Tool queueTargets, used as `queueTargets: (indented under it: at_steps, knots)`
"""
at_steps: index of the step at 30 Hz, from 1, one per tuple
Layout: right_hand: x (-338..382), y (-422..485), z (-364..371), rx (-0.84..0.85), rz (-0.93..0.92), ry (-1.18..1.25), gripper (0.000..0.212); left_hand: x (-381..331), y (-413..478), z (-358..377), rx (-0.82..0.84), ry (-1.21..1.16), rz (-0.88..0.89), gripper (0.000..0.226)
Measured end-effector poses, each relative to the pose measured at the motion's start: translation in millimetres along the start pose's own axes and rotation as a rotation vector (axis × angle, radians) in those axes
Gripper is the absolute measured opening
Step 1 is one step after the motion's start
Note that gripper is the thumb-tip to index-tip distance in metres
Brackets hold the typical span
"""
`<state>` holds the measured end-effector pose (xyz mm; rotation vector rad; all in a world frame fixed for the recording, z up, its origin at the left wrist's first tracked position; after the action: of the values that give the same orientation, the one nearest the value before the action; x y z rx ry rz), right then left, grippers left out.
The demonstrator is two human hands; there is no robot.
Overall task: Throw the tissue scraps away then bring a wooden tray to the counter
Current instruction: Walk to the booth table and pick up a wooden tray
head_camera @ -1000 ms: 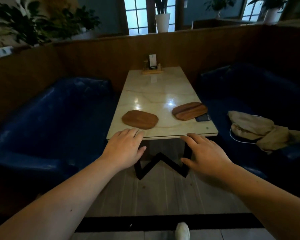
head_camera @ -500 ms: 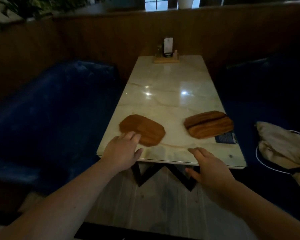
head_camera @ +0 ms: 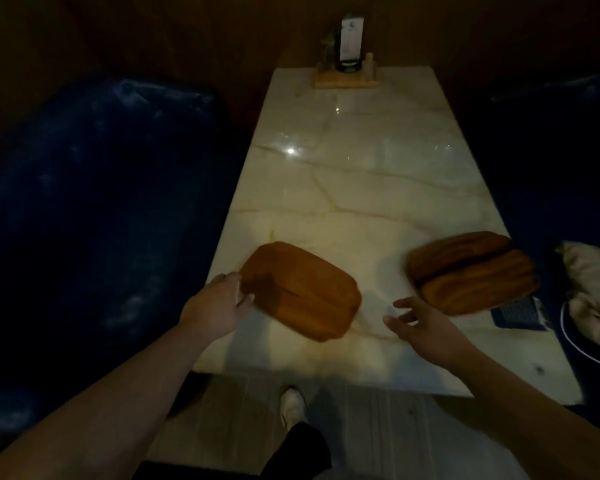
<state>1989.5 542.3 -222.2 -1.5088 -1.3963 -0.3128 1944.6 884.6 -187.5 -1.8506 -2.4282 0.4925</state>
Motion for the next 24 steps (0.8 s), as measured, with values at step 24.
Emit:
queueTargets:
  at_steps: [24]
  knots:
    - [6.9,137.6,31.8,-0.209,0.316,0.38,0.035,36.5,163.6,51.3,0.254,-0.448,-0.246,0.03]
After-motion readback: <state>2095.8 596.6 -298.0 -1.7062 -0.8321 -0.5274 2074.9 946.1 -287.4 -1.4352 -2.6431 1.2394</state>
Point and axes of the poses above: each hand's wrist, its own y-axis towards the middle knuckle, its own z-axis out of the palm, x = y × z, the point moved 6 cm from there along y, towards the middle knuckle, and after that the axes turned 10 degrees about y, right-handed, at the moved point
